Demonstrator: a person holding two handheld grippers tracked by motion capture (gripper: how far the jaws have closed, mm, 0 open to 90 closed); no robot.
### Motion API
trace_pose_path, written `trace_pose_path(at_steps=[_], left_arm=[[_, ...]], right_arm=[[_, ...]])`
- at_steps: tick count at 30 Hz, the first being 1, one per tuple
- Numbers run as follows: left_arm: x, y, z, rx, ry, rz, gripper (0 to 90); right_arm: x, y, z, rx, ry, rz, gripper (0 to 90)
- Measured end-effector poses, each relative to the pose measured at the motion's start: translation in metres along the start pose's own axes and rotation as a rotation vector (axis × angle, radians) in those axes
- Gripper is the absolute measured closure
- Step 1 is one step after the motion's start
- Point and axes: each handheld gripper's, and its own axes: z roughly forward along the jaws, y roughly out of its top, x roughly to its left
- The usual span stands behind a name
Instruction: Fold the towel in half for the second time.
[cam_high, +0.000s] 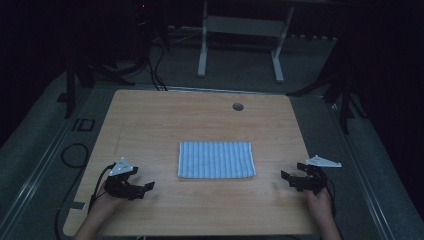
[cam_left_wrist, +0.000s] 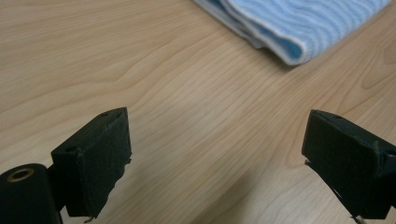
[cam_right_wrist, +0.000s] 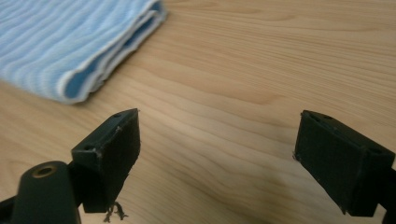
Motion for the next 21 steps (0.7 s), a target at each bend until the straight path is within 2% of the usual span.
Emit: trace_pose_path(at_steps=[4, 6, 9, 11, 14, 18, 20, 21], left_arm=[[0.004, -0.006, -0.009, -0.03, 0.038, -0.018, 8.3], [0.006, -0.01, -0.012, -0.035, 0.068, -0.02, 8.3], [0.009, -0.014, -0.016, -0.053, 0.087, -0.04, 8.3], [0.012, -0.018, -0.02, -0.058, 0.102, -0.06, 8.3], [0.014, -0.022, -0.024, -0.086, 0.1, -0.09, 8.3], [0.015, -0.027, -0.027, -0.112, 0.125, -0.104, 8.4], [0.016, -0.027, -0.028, -0.114, 0.123, -0.108, 8.4], [0.018, -0.029, -0.029, -0.121, 0.154, -0.111, 8.4]], right_arm=[[-0.004, -0.007, -0.006, -0.044, -0.056, 0.026, 13.9], [-0.006, -0.009, -0.01, -0.064, -0.065, 0.034, 13.9], [-0.007, -0.011, -0.012, -0.075, -0.079, 0.043, 13.9], [-0.008, -0.015, -0.014, -0.087, -0.077, 0.074, 13.9], [-0.005, -0.019, -0.014, -0.085, -0.102, 0.065, 13.9], [0.0, -0.023, -0.011, -0.105, -0.144, 0.024, 13.9], [0.0, -0.024, -0.011, -0.117, -0.152, 0.018, 13.9], [-0.001, -0.024, -0.011, -0.125, -0.153, 0.02, 13.8]])
